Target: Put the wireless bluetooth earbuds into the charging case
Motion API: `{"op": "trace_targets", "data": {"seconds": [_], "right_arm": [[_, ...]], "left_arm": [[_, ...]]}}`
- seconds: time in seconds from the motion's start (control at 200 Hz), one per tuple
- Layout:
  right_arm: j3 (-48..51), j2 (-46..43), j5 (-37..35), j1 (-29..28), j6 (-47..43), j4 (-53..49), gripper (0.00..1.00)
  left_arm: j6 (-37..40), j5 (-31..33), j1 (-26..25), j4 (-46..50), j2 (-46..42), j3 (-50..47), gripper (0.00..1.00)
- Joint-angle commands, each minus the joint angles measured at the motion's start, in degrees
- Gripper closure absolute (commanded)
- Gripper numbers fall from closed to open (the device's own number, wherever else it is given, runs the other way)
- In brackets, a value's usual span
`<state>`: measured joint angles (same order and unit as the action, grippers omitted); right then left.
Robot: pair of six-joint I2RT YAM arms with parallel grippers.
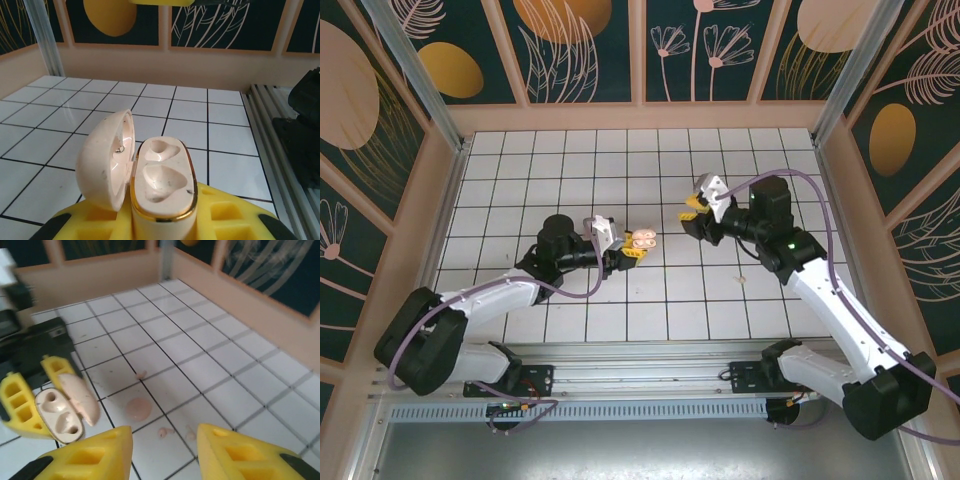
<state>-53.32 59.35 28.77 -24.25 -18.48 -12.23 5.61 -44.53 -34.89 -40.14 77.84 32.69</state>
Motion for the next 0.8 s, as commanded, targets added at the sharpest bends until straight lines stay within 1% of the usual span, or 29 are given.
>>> {"op": "trace_targets", "data": {"seconds": [0.0,0.045,0.18,0.29,0.405,0.541,0.661,0.791], "right_arm": [[1.6,0.4,-12.2,2.0,19.0,-5.6,0.61],[1.3,1.3,-15.3,3.3,24.6,-9.3,0.60],[1.0,5.2,-18.9,8.7,38.3,-20.3,0.59],[2.7,7.3,-18.7,11.5,45.2,-26.8,0.59],[5.8,7.8,-17.6,11.6,50.0,-30.3,0.58],[11.6,6.1,-16.5,11.0,54.3,-29.7,0.56],[15.4,7.0,-15.5,10.9,55.3,-27.6,0.56],[16.9,9.6,-15.5,10.9,54.9,-25.8,0.56]], "left_arm": [[-4.1,-0.6,-0.1,-8.5,1.4,-0.1,0.76],[-3.8,-0.4,-0.1,-8.2,1.7,-0.1,0.77],[-3.0,0.7,-0.2,-6.5,1.6,0.3,0.77],[-2.7,0.9,-0.2,-5.8,1.4,0.4,0.77],[-2.6,0.8,-0.1,-5.5,1.4,0.5,0.77],[-2.6,0.7,-0.2,-5.4,1.7,0.5,0.77],[-2.8,0.2,-0.1,-5.7,2.4,0.9,0.77],[-3.0,0.0,-0.1,-5.6,2.5,1.2,0.77]]}}
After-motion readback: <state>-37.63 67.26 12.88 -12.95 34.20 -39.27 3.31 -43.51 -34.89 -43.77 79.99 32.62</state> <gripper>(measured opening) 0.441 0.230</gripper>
